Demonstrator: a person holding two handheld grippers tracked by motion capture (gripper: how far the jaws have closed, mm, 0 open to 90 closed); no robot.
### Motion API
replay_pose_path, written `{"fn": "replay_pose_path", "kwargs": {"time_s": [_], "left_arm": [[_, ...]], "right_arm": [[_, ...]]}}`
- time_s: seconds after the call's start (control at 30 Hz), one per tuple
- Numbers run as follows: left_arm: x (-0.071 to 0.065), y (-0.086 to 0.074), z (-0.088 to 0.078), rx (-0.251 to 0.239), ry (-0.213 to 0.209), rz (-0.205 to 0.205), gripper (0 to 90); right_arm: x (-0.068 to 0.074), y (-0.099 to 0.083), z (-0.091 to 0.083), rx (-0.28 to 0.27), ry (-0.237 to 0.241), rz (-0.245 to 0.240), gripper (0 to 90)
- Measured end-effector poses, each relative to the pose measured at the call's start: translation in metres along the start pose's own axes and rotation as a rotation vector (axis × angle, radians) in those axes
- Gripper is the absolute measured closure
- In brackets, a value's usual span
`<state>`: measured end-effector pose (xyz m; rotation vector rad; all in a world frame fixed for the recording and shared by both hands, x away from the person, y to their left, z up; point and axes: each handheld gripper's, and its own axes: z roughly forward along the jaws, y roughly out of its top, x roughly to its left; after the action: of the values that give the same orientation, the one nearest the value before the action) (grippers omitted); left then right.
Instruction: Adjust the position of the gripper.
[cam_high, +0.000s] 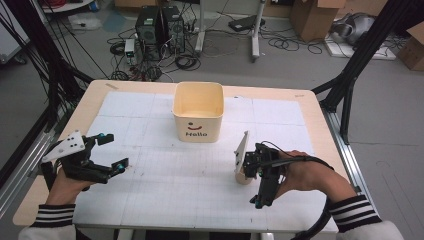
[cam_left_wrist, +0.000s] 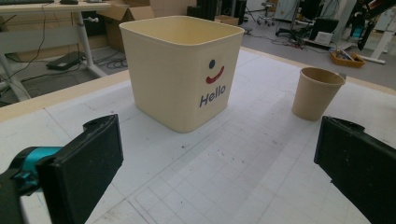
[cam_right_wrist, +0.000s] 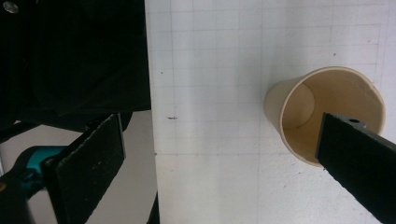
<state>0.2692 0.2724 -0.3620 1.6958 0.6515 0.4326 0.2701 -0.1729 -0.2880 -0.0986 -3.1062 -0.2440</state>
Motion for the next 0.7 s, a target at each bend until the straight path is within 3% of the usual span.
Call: {"fn": "replay_pose_path", "kwargs": {"time_s": [0.7], "left_arm": [[0.0002,0.0003,-0.0006,0.002,-0.003,0.006,1.7]], "right_arm": [[-0.0016,0.0008,-0.0009,-0.007,-0.007,0.003,0.4]]}}
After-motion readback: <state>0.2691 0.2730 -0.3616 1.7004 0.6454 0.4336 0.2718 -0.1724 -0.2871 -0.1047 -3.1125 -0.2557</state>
